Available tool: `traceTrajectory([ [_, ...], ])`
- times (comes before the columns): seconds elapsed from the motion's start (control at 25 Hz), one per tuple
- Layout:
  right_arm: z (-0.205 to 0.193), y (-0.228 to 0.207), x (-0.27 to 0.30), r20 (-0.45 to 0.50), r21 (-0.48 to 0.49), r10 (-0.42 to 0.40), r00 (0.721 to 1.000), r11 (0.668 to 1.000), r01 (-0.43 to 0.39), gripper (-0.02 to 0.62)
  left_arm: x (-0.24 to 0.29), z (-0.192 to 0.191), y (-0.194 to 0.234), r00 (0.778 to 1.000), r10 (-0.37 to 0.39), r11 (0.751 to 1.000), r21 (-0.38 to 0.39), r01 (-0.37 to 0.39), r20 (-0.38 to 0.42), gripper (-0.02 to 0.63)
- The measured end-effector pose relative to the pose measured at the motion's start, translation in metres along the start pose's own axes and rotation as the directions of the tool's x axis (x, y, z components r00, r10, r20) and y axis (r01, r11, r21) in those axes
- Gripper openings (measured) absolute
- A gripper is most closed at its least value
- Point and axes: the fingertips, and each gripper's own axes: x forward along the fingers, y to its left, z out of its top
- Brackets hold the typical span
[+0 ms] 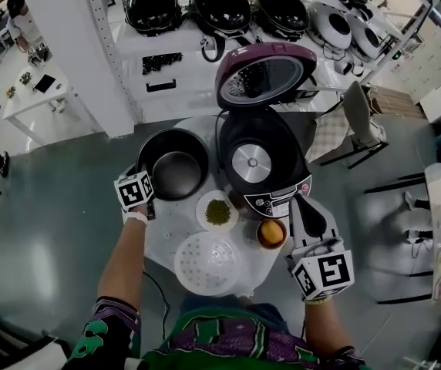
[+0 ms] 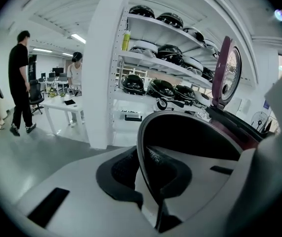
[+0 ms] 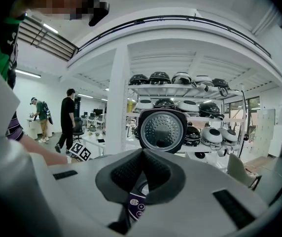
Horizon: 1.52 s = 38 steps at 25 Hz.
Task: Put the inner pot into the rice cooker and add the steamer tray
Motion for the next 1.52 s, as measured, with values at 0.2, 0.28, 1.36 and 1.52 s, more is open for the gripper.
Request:
traceTrajectory([
  [0.2, -0.004, -0.001, -0.003, -0.007, 0.017, -0.005, 1.000, 1.000, 0.005, 0.006, -0.001, 0.000, 0.002, 1.000, 0.007, 0.999, -0.037, -0.007, -0.006, 0.040],
  [0.28, -0.002, -0.001, -0.004, -0.005, 0.017, -0.006, 1.000, 1.000, 0.006, 0.006, -0.002, 0.001, 0.002, 1.000, 0.005, 0.999, -0.049, -0.005, -0.007, 0.038],
  [1.36, 0.005, 0.000, -0.049, 0.027, 0.039, -0.041, 0.999, 0.998, 0.040, 0.006, -0.066, 0.007, 0.018, 1.000, 0.005, 0.980, -0.197, 0.000, 0.023, 0.037],
  [1.52, 0.011, 0.004, -0.055, 0.037, 0.049, -0.044, 0.998, 0.998, 0.042, 0.006, -0.089, 0.009, 0.015, 0.999, -0.007, 0.976, -0.217, 0.016, 0.039, 0.037],
])
